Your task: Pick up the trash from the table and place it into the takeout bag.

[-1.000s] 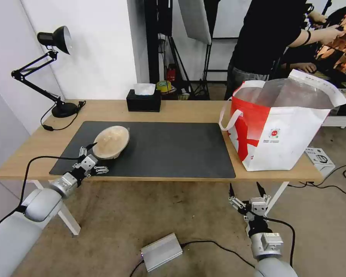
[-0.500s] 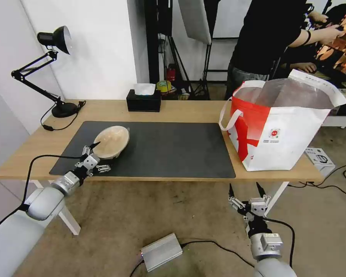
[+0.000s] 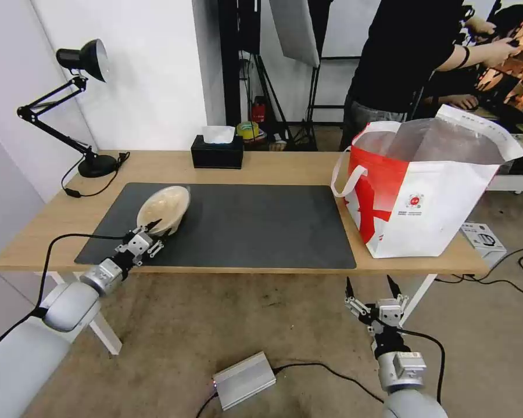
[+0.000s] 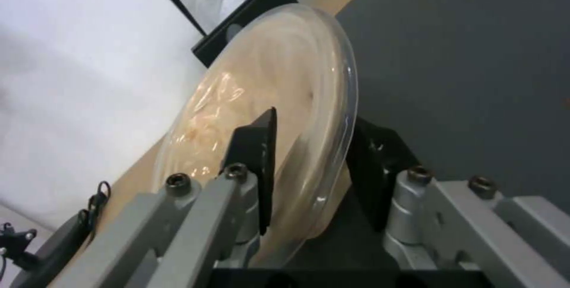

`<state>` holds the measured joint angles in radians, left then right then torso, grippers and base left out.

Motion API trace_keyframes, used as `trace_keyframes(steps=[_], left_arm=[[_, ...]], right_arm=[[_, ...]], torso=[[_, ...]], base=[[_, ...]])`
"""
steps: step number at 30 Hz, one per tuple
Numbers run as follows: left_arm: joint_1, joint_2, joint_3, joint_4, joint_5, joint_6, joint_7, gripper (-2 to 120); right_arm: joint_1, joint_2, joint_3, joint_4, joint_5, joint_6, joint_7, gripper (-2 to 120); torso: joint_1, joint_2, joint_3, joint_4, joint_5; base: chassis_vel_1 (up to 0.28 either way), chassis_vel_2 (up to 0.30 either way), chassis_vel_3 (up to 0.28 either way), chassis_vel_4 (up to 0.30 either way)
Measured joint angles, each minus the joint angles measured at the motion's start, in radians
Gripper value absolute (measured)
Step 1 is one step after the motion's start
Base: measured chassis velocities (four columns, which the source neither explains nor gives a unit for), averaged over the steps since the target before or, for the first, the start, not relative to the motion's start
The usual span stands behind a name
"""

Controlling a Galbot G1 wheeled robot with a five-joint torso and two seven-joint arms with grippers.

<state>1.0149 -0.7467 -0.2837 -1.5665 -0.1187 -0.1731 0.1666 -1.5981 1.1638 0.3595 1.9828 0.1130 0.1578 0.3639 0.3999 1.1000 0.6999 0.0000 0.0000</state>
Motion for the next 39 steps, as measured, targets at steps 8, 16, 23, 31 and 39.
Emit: trace_keyframes(steps=[8,16,23,31,39], left_arm=[[-0.008,-0.008,0.012,0.013,-0.004,-0.001,0.0,25],[-0.004,-0.012,0.004,0.012,-0.002,-0.008,0.0,3],[0.0,-0.005,-0.001,0.0,-0.001,-0.021,0.008,1],[-0.002,0.003,-0.01,-0.029,-0.001,-0.025,0.023,1],[-0.003,0.024,-0.027,-0.07,-0.001,-0.029,0.038,1]], right_arm=[[-0.001,0.002,0.001,-0.004,-0.002,0.001,0.002,96],[0.003,0.002,0.002,-0.007,-0.003,0.001,0.003,96],[0.005,0.002,0.001,-0.008,-0.004,0.001,0.004,96],[0.004,0.001,0.002,-0.003,-0.004,0.001,0.005,96],[0.004,0.001,-0.004,0.001,-0.005,0.001,0.006,96]], torso=[[0.0,0.0,0.0,0.0,0.0],[0.0,0.0,0.0,0.0001,0.0001],[0.0,0.0,0.0,0.0,0.0],[0.0,0.0,0.0,0.0,-0.0001],[0.0,0.0,0.0,0.0,-0.0001]], base=[[0.0,0.0,0.0,0.0],[0.0,0.0,0.0,0.0],[0.0,0.0,0.0,0.0],[0.0,0.0,0.0,0.0],[0.0,0.0,0.0,0.0]])
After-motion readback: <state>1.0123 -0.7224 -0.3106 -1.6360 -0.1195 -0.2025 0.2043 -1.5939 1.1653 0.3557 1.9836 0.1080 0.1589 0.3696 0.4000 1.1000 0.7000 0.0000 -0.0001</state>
